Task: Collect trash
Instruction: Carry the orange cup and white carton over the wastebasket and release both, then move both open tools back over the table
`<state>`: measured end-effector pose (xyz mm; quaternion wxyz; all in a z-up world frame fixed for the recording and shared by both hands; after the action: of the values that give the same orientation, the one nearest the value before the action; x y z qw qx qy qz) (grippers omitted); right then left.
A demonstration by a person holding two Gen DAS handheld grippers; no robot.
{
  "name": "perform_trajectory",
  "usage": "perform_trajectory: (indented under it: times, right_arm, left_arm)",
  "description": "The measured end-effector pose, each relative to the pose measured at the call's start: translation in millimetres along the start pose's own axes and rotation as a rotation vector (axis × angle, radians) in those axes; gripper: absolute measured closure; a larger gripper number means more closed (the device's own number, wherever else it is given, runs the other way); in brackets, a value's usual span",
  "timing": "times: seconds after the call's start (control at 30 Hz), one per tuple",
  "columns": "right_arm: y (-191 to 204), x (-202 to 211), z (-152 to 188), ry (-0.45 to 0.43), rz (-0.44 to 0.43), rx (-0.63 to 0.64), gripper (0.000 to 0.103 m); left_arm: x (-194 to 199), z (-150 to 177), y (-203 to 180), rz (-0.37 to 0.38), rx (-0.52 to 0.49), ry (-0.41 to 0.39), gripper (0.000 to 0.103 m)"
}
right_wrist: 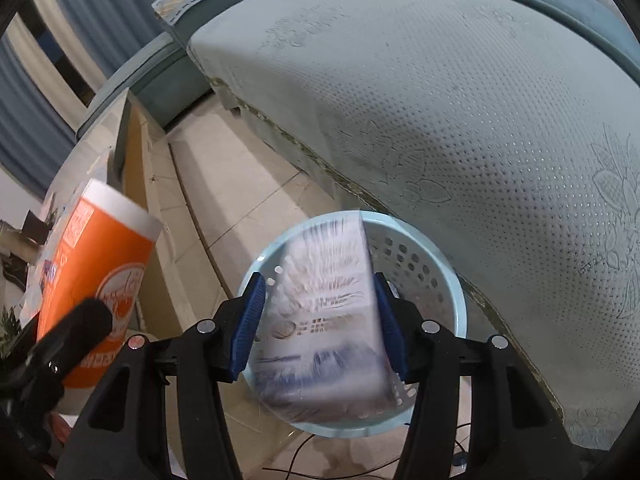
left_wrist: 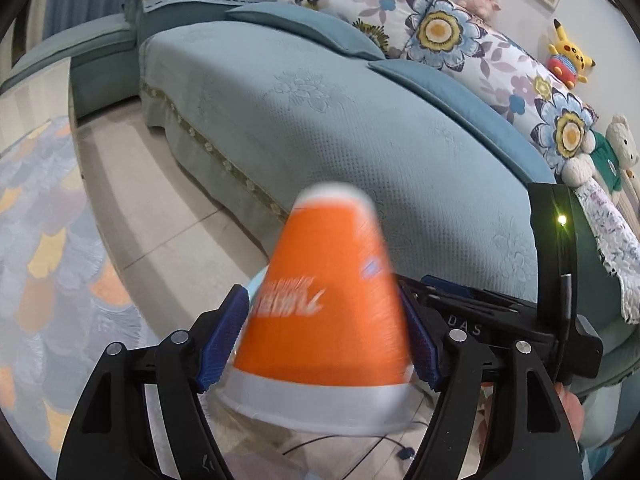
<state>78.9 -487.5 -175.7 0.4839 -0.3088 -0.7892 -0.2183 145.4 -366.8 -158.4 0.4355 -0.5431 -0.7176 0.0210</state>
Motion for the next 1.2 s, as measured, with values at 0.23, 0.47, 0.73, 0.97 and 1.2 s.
perform_trajectory:
  times: [0.23,0.47,0.73,0.97,1.2]
  right_arm:
    - [-3.9,6.1,1.3,-0.011,0.003,-0.006,0.052]
    - [9.7,26.6,-3.5,-0.079,-0.062,-0.013,0.052]
    - [56.3,86.8,-1.6,-0.303,-0.207,0.072,0.052]
    - [127.1,118.4,26.4,-0.359,-0.306,0.218,0.05]
    - [236.5,131.1,50.3,-0.336,-0.393,0.386,0.048]
  left_arm:
    - [5.5,0.4,-2.2,0.029,0.002,-0.011,0.027]
    - [29.5,-2.1,0.8,0.054,0.004,-0.065,0.027]
    - [122.1,-9.3,24.4,0.02,0.041,-0.243,0.027]
    - [233.1,14.5,85.6,-0.203,0.107,-0.378,0.025]
    - [336.4,49.4,169.6,-0.492,0.261,-0.489,0.022]
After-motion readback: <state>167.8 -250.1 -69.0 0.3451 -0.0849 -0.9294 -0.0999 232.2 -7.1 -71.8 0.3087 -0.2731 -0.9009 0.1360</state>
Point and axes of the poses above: each gripper's, at about its wrist camera, not at the fingertips, and x roughly against the way its jaws point, y to its left, z to its underside, the point moved 6 cm from there along -x, roughly the way its jaws point, and after that the axes turned 15 degrees about z, right-handed, at the moved point
